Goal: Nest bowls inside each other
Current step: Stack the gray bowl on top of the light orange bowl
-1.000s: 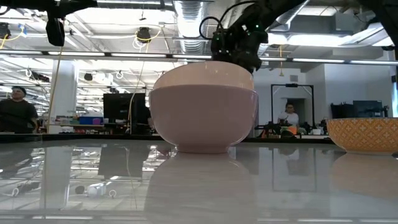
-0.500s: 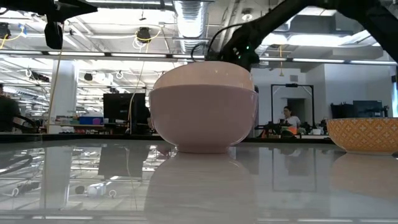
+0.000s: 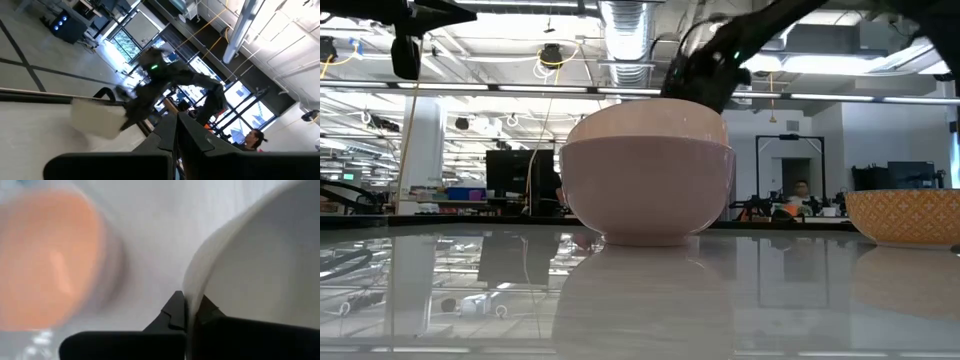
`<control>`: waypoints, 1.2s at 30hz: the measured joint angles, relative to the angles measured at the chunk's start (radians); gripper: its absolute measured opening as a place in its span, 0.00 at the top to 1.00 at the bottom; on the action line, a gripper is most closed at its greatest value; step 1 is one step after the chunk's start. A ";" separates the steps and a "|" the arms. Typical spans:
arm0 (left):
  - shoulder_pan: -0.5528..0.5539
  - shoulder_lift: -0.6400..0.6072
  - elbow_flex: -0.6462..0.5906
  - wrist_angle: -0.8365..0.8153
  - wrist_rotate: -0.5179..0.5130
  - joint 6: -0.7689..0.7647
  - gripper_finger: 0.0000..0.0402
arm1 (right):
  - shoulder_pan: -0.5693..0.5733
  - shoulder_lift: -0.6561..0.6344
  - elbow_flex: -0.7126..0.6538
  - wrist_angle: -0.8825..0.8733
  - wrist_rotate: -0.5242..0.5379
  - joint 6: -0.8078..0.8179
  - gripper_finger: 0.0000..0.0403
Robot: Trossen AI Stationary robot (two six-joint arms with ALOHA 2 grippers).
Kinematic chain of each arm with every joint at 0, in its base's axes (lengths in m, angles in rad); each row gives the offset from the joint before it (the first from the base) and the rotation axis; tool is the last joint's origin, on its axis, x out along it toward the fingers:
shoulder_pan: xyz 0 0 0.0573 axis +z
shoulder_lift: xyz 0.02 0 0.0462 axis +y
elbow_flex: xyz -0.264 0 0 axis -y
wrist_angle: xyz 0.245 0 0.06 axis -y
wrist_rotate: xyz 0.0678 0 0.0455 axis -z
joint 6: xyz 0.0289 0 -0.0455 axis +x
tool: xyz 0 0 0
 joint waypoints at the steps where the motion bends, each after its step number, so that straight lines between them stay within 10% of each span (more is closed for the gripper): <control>1: 0.000 0.000 0.000 0.000 -0.004 0.002 1.00 | 0.002 -0.026 0.000 0.004 -0.025 0.009 1.00; 13: 0.000 0.000 0.000 -0.009 -0.046 0.030 1.00 | 0.364 -0.217 0.001 0.120 0.023 0.212 1.00; 36: 0.000 0.000 0.000 -0.013 0.001 0.007 1.00 | 0.783 0.048 0.005 0.076 0.508 0.505 0.98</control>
